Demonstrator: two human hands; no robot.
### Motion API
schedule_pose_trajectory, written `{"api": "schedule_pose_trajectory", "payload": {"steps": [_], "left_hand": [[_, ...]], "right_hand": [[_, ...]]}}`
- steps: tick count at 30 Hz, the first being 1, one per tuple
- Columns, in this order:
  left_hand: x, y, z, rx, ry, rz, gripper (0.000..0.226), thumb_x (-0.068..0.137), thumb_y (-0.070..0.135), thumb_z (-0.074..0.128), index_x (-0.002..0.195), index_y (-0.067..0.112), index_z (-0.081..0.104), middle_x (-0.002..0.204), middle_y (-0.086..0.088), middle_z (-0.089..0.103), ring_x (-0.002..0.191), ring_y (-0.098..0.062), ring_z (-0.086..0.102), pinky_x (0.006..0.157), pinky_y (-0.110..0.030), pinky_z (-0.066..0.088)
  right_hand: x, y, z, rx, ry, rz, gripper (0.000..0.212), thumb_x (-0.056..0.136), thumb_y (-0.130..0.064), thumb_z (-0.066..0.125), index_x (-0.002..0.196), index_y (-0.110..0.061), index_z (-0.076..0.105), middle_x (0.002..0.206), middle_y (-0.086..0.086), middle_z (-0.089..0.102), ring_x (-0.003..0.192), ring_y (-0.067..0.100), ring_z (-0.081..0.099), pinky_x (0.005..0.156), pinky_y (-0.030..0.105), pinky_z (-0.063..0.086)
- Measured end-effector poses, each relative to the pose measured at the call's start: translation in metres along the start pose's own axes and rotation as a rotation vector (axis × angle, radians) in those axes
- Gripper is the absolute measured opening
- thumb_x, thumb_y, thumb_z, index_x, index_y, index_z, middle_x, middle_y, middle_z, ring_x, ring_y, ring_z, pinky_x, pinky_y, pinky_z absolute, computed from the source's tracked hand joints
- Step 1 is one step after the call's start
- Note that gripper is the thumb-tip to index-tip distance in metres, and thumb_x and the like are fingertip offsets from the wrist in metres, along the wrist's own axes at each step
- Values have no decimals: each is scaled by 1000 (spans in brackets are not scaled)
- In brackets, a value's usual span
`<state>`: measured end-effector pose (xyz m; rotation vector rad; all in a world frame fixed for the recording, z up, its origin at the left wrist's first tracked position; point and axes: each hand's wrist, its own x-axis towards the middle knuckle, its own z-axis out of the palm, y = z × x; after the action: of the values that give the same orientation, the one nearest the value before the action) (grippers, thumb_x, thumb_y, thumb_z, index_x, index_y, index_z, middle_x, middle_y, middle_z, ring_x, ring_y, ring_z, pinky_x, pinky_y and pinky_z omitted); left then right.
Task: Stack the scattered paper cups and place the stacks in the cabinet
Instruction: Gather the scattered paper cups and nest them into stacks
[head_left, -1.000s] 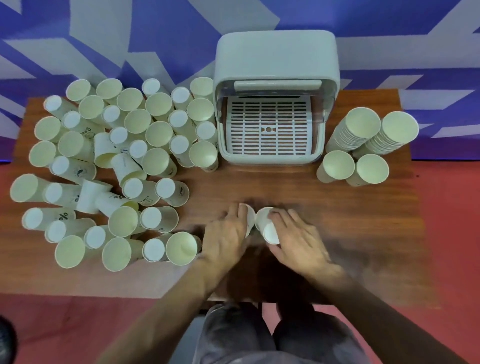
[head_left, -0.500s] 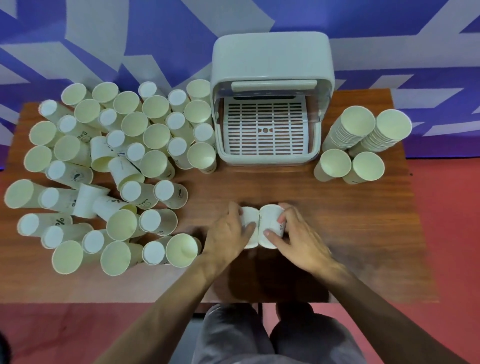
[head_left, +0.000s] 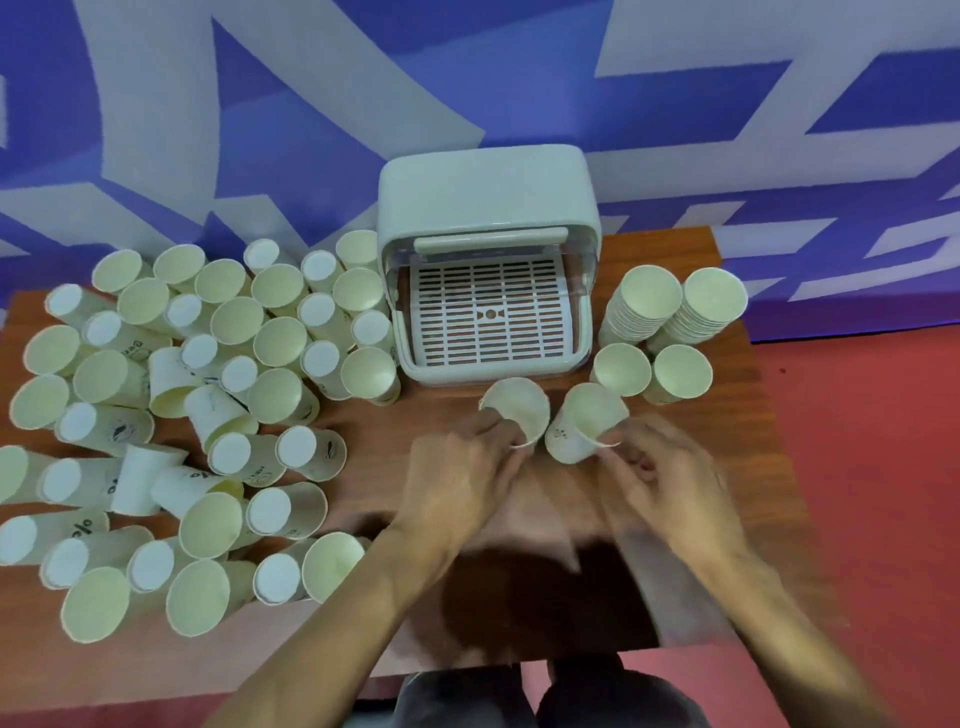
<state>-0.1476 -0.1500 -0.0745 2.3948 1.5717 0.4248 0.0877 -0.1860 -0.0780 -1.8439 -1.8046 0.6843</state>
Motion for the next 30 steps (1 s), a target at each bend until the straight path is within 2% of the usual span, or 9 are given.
{"api": "schedule_pose_trajectory", "payload": {"steps": [2, 4, 9, 13, 17, 21, 25, 30], "left_hand": [[20, 18, -8, -39, 116, 81, 16, 94, 41, 59, 93, 27, 68, 89, 10, 65, 75, -14, 62, 52, -34, 48], [43, 35, -7, -48, 173, 114, 14, 94, 38, 62, 93, 26, 69, 88, 9, 65, 76, -14, 62, 53, -32, 48], [88, 62, 24, -73, 148, 124, 12, 90, 39, 69, 93, 28, 73, 88, 9, 66, 76, -16, 64, 52, -33, 48], [106, 75, 53, -63, 100, 160, 11, 90, 38, 70, 94, 29, 73, 87, 10, 66, 78, -17, 64, 53, -32, 48], [111, 80, 74, -45, 76, 134, 12, 88, 40, 71, 86, 29, 73, 82, 9, 65, 74, -16, 63, 52, -33, 47], [114, 80, 90, -70, 21, 68, 15, 88, 41, 70, 86, 27, 72, 83, 8, 66, 74, -18, 64, 50, -33, 47], [116, 82, 100, -102, -34, 23, 15, 85, 43, 73, 91, 29, 73, 89, 11, 67, 81, -14, 64, 55, -31, 49], [120, 84, 114, -65, -45, -8, 6, 83, 34, 77, 82, 28, 75, 83, 10, 67, 79, -16, 65, 58, -24, 43]], "right_hand": [[3, 16, -30, -64, 170, -49, 12, 91, -21, 73, 103, -20, 72, 100, -9, 65, 88, 12, 63, 76, 32, 55], [8, 40, -51, -139, 288, -65, 11, 94, -19, 69, 104, -15, 72, 99, -2, 66, 90, 23, 64, 76, 43, 56], [17, 86, -69, -242, 352, -58, 8, 94, -15, 69, 100, -12, 72, 100, 2, 67, 91, 28, 63, 79, 37, 51], [27, 104, -66, -197, 336, -122, 7, 96, -16, 69, 100, -12, 73, 100, 1, 68, 90, 26, 62, 77, 40, 53], [31, 114, -58, -134, 333, -115, 9, 97, -16, 69, 103, -12, 74, 102, -1, 67, 94, 21, 62, 80, 35, 53], [37, 126, -51, -215, 285, -113, 9, 95, -19, 70, 103, -16, 74, 103, -6, 68, 95, 21, 63, 74, 37, 54], [42, 140, -42, -227, 221, -152, 20, 98, -31, 63, 110, -20, 76, 109, -8, 70, 96, 21, 64, 70, 39, 56], [53, 154, -35, -233, 163, -196, 19, 95, -30, 61, 100, -21, 78, 106, -8, 70, 94, 21, 64, 61, 36, 56]]}}
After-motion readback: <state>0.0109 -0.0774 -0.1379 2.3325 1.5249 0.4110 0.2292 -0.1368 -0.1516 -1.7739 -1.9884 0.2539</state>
